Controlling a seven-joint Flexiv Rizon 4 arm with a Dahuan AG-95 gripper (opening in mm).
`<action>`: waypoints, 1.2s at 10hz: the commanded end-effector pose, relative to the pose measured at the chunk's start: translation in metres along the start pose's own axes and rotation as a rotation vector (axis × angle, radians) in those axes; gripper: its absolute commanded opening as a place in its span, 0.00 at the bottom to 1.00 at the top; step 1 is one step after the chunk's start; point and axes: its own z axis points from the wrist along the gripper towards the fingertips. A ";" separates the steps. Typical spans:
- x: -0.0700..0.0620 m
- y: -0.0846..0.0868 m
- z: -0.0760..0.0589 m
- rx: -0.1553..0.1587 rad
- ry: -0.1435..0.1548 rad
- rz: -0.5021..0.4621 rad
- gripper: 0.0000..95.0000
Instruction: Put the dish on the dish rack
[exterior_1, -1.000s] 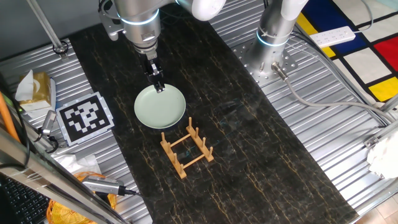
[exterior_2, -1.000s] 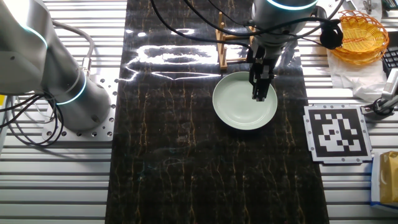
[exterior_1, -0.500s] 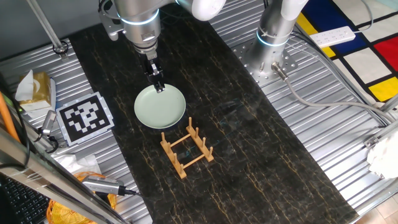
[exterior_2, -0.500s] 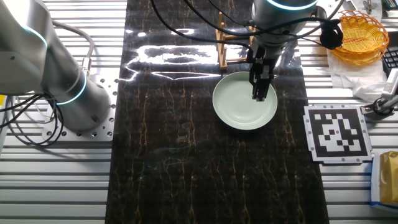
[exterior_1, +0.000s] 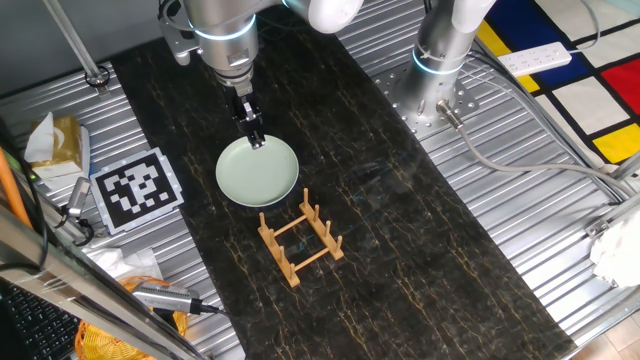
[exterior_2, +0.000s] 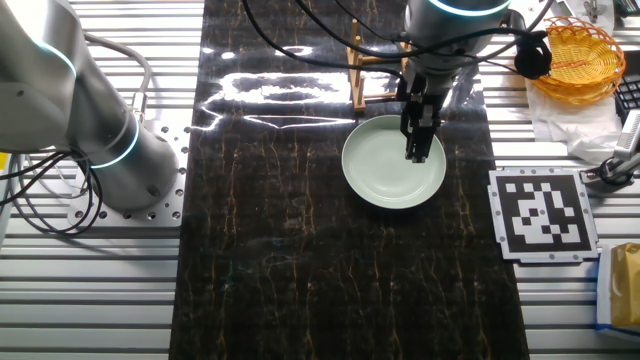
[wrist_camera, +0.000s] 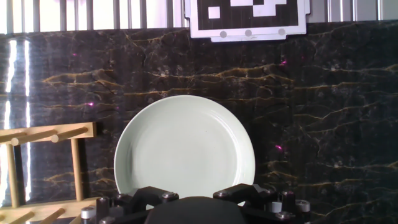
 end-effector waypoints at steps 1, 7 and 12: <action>0.000 0.000 0.000 0.005 -0.095 -0.114 0.00; -0.002 0.000 -0.001 0.011 -0.089 -0.117 0.00; -0.002 0.000 -0.001 0.011 -0.092 -0.126 0.00</action>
